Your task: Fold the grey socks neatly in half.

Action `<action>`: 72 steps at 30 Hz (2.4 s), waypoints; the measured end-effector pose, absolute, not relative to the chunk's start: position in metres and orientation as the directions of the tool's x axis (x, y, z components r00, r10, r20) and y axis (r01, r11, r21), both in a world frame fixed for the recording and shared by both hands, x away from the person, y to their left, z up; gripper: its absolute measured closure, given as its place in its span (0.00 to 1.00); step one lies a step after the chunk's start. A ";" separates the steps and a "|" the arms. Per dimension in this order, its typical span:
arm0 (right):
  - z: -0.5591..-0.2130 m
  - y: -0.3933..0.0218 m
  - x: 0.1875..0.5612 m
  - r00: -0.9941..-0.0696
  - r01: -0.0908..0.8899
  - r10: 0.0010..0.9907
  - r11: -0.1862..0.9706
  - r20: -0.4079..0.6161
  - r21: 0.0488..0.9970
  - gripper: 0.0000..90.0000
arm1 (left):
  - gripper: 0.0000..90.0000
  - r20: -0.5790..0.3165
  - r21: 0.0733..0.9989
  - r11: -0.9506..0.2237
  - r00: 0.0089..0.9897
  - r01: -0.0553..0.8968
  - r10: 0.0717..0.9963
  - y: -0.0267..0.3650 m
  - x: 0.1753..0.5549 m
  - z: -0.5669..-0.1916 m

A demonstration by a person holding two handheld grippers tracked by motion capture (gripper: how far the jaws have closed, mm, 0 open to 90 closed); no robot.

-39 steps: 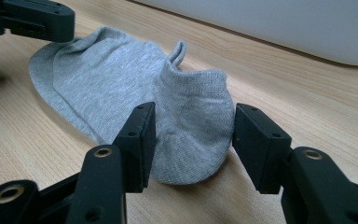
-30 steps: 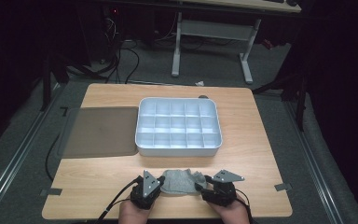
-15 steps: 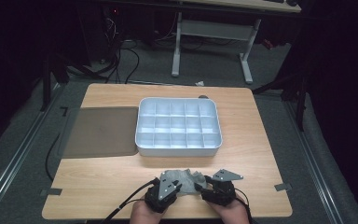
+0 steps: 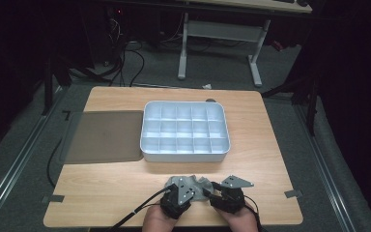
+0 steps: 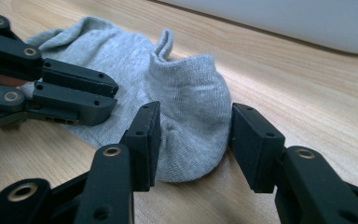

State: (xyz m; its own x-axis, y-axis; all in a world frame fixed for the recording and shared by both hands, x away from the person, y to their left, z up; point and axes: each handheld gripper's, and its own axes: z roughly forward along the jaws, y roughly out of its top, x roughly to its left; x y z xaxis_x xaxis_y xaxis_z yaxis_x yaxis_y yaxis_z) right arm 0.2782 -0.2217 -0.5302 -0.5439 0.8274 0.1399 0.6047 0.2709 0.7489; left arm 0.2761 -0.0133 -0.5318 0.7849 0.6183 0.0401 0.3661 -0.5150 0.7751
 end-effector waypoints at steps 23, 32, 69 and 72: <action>-0.525 -0.222 0.276 -0.552 0.602 0.815 0.244 0.176 0.760 0.92 | 0.95 0.068 0.774 -0.527 0.782 0.351 0.620 -0.011 0.273 -0.532; -0.516 -0.220 0.268 -0.581 0.542 0.798 0.232 0.161 0.808 0.93 | 0.94 0.059 0.773 -0.524 0.781 0.359 0.622 -0.011 0.274 -0.532; -0.505 -0.229 0.266 -0.576 0.528 0.790 0.165 0.209 0.833 0.92 | 0.88 0.058 0.751 -0.536 0.770 0.386 0.636 -0.021 0.291 -0.528; -0.512 -0.235 0.270 -0.546 0.563 0.806 0.150 0.230 0.812 0.84 | 0.88 0.056 0.751 -0.534 0.769 0.388 0.637 -0.015 0.291 -0.528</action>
